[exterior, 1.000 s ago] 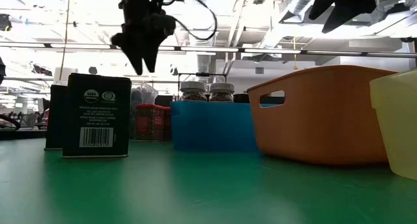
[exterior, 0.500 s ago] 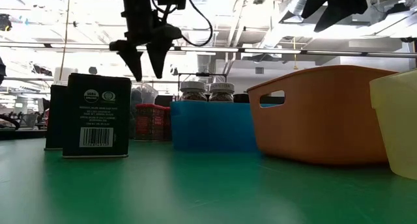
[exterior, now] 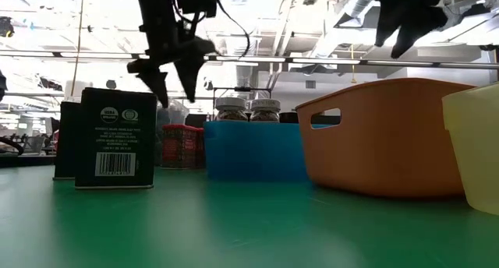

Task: Sort spices by type
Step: Put the middle right black seasoning can into the orange bin

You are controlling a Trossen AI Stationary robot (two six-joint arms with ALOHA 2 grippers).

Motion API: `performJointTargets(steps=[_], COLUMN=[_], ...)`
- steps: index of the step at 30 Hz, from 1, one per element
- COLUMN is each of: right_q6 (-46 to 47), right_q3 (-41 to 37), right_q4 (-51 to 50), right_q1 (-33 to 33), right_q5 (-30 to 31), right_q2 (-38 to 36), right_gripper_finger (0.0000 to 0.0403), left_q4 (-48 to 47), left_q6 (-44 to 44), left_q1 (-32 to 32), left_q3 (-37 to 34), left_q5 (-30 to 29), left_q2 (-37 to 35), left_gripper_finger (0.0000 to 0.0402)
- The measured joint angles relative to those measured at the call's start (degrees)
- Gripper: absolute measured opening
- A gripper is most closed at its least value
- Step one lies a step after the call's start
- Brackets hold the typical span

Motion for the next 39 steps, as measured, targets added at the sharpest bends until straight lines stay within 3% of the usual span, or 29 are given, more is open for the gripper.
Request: performJointTargets(steps=[7,14,31,39], right_q6=[-6.8,-11.6,-14.0,-13.7], right_q3=[-4.0,-8.6,-8.7,-8.6], right_q4=[8.2,12.3,12.1,12.0], right_q1=[-9.3,-13.5,-14.2,-14.2], right_q5=[-7.5,-13.9,-19.0,-20.7], right_q2=[1.5,7.3,22.4,24.2], right_gripper_finger=[0.0314,0.0315,0.0325,0.0272], left_q4=[1.4,1.1,-6.3,-8.0], left_q6=[0.4,0.3,4.1,5.9], left_q1=[0.0,-0.4,-0.4,-0.4], left_q3=[0.0,0.0,0.0,0.0], left_q5=[-4.1,-4.1,-4.0,-3.5], left_q2=[-6.0,-10.8,-12.9,-12.8], left_gripper_finger=[0.0318,0.0318,0.0318,0.0318])
